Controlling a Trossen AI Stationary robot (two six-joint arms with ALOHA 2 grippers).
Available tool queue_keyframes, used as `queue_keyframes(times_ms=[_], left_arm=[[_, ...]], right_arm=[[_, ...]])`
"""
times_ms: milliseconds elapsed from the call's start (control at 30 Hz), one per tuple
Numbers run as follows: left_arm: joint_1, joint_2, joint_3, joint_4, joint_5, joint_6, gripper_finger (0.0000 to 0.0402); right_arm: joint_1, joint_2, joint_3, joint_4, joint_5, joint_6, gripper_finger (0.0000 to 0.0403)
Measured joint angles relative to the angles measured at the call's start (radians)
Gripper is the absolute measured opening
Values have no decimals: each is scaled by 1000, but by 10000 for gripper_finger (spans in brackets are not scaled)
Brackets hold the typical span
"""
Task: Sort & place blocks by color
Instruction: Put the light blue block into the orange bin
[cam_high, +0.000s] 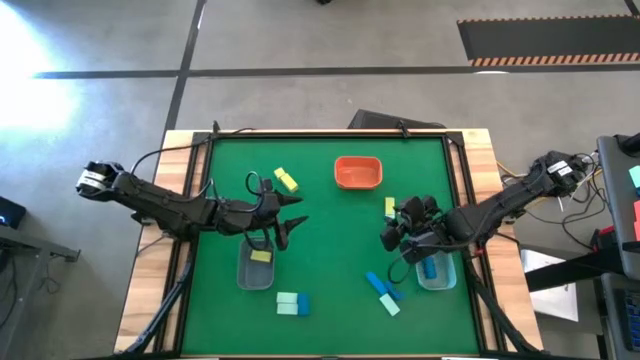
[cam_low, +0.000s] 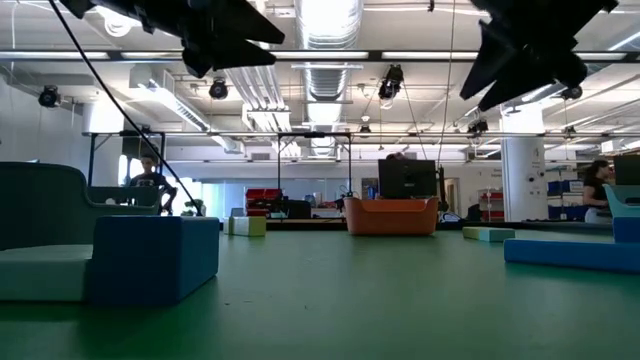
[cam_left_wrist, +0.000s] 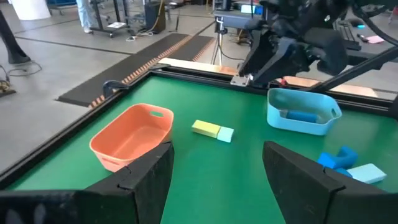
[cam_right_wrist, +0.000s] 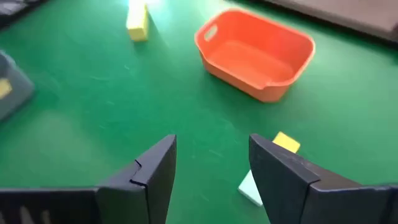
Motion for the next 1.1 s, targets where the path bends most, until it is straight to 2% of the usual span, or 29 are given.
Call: queue_keyframes(times_ms=[100,267,367,500,667,833,1100], left_arm=[[0,0,0,1,-1,5,231],[0,0,-1,2,-1,5,231],[0,0,-4,-1,-2,7,231],[2,0,-4,0,-3,62,231],[2,0,1,29,-7,155,231],[2,0,1,65,-10,240,231],[2,0,-17,61,-30,251,231]], right_arm=[[-56,24,0,-2,-52,8,173],[-117,83,0,-5,-76,135,157],[-151,124,0,-8,-171,162,156],[-192,184,11,-13,-291,174,168],[-220,249,49,-110,-356,197,196],[-230,286,61,-138,-362,204,227],[-231,377,56,-121,-351,287,257]])
